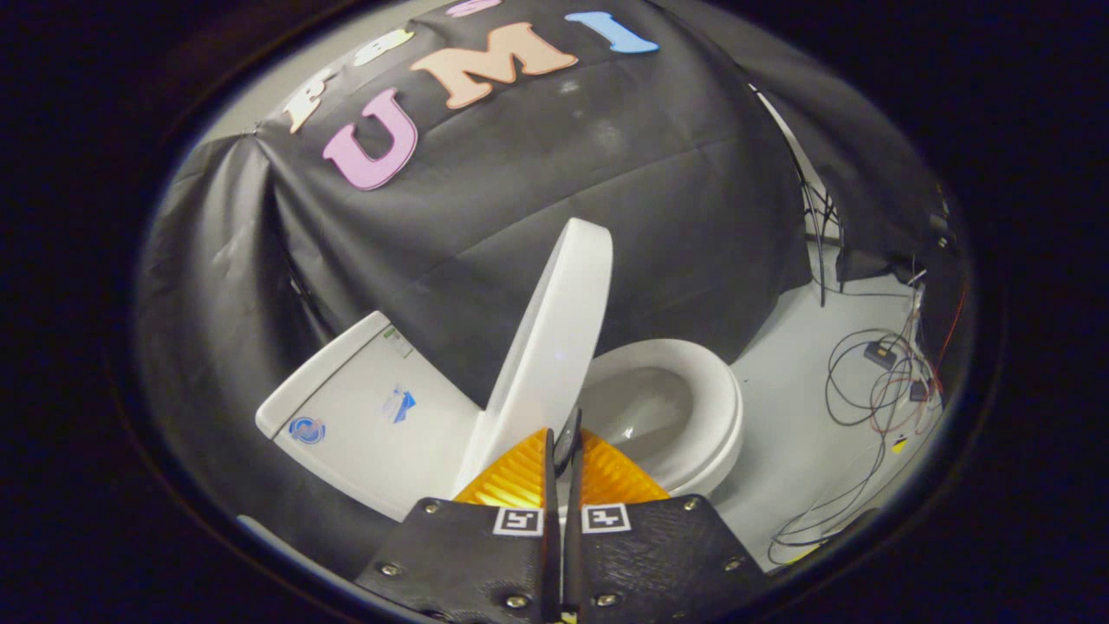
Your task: Open the toilet lid.
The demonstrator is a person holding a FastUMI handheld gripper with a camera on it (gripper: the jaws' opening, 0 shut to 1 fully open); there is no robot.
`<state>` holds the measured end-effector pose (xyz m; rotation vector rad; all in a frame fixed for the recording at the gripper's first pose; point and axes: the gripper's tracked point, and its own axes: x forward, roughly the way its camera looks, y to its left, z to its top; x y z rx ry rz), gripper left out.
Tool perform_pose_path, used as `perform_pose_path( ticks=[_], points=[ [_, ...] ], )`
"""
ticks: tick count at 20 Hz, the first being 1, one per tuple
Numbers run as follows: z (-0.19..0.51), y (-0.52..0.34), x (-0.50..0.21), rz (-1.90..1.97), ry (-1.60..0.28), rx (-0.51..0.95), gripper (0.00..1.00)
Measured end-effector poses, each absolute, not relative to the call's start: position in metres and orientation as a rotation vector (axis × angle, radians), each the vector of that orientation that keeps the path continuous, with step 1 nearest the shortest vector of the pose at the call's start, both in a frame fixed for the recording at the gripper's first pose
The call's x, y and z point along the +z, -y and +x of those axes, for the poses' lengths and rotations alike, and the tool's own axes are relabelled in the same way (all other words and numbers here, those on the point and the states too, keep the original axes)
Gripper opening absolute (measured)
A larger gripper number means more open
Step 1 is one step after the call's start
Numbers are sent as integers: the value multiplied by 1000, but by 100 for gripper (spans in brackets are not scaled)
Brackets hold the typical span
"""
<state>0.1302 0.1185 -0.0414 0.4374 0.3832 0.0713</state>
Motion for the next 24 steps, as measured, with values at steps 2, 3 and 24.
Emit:
perform_pose_path(
  ticks=[2,3,24],
  points=[
    [132,-127,-30,410,-367,81,2],
    [131,-133,-25,386,-364,89,2],
    [120,-207,29,214,-255,300,2]
  ],
)
